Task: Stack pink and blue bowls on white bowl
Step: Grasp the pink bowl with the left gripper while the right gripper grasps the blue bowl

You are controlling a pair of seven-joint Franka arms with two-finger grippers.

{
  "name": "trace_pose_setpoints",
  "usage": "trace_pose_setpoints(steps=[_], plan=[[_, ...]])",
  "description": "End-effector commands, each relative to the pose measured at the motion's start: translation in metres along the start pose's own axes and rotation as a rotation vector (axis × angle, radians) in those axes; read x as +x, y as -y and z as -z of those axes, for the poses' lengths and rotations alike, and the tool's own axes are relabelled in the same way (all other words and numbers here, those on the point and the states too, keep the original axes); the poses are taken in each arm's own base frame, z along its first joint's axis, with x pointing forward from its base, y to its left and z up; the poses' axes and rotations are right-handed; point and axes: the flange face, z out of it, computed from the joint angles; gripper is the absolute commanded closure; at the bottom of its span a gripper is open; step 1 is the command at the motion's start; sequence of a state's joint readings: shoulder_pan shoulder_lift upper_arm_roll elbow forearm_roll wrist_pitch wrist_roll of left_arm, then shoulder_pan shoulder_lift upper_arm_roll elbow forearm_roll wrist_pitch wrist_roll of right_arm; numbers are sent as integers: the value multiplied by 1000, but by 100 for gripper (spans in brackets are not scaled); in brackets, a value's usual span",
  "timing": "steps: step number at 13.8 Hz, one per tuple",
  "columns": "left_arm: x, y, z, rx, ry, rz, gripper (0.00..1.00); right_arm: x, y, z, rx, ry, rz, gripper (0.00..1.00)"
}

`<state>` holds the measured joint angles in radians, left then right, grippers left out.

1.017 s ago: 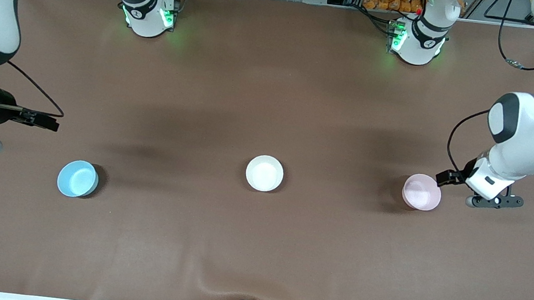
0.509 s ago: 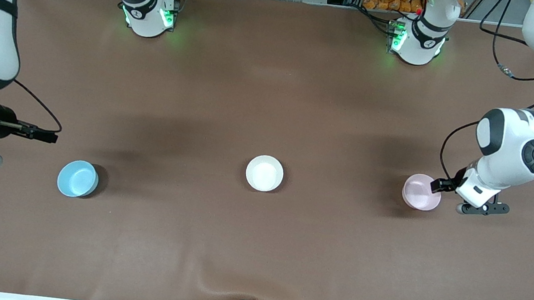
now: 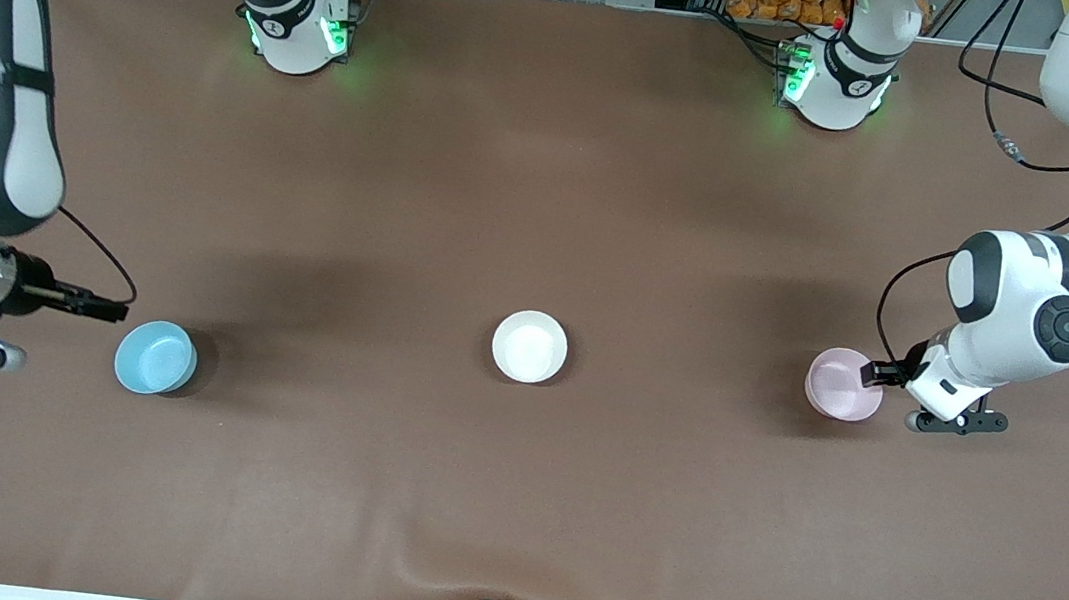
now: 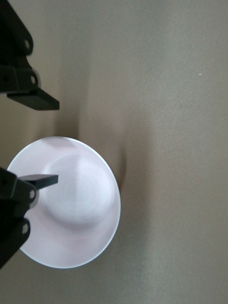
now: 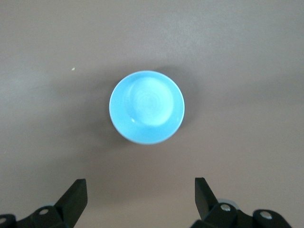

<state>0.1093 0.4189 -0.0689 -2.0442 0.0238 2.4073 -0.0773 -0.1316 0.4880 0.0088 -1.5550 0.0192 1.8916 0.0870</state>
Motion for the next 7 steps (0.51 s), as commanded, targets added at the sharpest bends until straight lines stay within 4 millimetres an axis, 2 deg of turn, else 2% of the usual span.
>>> trace_pose_setpoints(steps=[1, 2, 5, 7], plan=[[6, 4, -10, -17, 3, 2, 55, 23, -22, -41, 14, 1, -21, 0], [6, 8, -12, -19, 2, 11, 59, 27, -33, -55, 19, 5, 4, 0], [6, 9, -19, -21, 8, 12, 77, 38, -60, -81, 27, -29, 52, 0], [6, 8, -19, -21, 8, 11, 100, 37, -71, -99, 31, -18, 60, 0]])
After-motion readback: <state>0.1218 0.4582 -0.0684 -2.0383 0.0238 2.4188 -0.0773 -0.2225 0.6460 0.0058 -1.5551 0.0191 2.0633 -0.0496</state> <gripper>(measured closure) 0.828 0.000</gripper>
